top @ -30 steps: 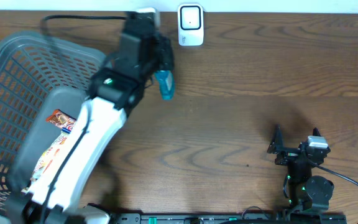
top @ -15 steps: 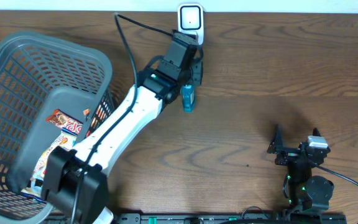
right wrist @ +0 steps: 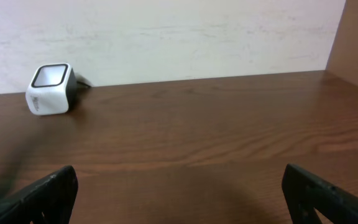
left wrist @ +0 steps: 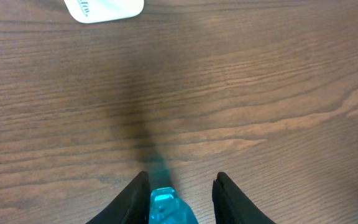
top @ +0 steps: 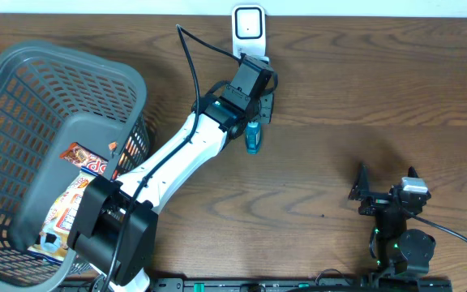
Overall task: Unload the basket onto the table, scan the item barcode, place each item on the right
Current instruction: 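Carry the teal bottle to the scanner and set it down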
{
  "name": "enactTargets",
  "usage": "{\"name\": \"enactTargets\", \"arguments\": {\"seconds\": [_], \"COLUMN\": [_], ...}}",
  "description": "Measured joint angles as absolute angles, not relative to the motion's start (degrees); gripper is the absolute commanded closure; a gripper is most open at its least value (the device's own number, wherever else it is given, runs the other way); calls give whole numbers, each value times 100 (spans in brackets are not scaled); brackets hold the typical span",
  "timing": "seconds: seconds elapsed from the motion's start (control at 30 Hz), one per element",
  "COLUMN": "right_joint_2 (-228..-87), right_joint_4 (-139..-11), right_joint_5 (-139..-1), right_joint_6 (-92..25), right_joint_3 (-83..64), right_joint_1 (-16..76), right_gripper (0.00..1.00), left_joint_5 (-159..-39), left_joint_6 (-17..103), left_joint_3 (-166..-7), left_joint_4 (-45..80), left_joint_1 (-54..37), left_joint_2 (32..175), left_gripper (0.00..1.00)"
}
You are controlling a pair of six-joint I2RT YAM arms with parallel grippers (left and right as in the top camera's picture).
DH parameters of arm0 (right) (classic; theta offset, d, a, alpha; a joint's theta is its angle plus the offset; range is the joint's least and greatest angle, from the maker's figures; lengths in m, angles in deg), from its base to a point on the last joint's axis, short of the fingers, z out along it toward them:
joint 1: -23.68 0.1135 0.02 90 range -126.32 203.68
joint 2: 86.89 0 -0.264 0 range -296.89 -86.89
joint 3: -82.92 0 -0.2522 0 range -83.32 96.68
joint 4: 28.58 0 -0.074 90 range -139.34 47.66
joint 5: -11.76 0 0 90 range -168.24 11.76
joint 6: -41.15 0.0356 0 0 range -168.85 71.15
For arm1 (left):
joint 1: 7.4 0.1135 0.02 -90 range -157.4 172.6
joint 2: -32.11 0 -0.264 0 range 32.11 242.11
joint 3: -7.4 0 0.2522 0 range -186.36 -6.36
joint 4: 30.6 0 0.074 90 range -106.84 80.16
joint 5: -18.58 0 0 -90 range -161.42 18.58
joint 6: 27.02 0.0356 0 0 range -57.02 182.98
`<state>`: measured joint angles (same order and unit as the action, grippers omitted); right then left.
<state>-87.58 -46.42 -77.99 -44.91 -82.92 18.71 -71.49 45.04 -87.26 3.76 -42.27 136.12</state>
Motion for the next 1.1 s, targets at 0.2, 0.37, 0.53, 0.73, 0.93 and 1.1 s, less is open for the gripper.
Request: {"name": "enactTargets", "arguments": {"seconds": [0.2,0.37,0.53,0.73,0.93,1.1], "right_joint_2": [-8758,-8758,-8758,-8758,-8758,-8758], "right_joint_4": [-4639,-4639,-4639,-4639,-4639,-4639], "right_joint_5": [-7799,-7799,-7799,-7799,-7799,-7799], "right_joint_6": [-4491,-4491,-4491,-4491,-4491,-4491], "right_joint_3": [-8292,-8292,-8292,-8292,-8292,-8292], "right_joint_1": [1871,1871,1871,1871,1871,1871], "right_gripper": [1,1,1,1,1,1], "left_joint_5": [-7145,-7143,-7152,-7147,-7147,-7149], "left_joint_6": [4517,4522,4517,4520,4509,4528], "left_joint_3": [-8392,-8195,-8097,-7979,-7979,-7979], "left_joint_4": [92,-175,-182,-147,-147,-164], "left_joint_1": [-4229,-4227,-4227,-4234,-4234,-4234], "left_joint_2": [13612,13547,13507,13509,13509,13507], "left_gripper": [69,68,59,42,12,2]}}
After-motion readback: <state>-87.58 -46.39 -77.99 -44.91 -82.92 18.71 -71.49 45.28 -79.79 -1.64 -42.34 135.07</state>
